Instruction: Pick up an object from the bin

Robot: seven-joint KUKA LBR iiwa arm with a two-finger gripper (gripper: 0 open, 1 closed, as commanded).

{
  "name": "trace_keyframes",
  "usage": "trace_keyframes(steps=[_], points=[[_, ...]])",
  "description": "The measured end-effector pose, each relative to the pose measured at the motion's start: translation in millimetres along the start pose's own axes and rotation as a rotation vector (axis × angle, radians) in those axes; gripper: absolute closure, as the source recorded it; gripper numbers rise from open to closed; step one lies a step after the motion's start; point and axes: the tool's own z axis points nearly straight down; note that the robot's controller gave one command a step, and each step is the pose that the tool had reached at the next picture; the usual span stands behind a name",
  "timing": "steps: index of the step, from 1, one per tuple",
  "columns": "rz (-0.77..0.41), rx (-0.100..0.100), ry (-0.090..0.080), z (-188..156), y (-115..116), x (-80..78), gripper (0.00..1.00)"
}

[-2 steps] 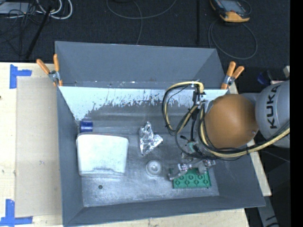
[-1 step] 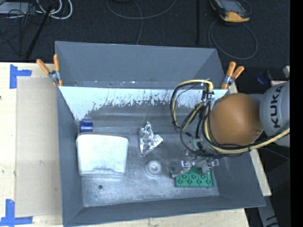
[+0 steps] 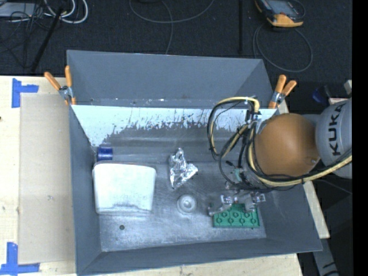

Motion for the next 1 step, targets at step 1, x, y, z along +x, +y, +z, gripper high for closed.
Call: trace_keyframes(steps=[1], points=[[0.0,-0.002,0.006,-35.2,-4.8,-7.9,1.0]])
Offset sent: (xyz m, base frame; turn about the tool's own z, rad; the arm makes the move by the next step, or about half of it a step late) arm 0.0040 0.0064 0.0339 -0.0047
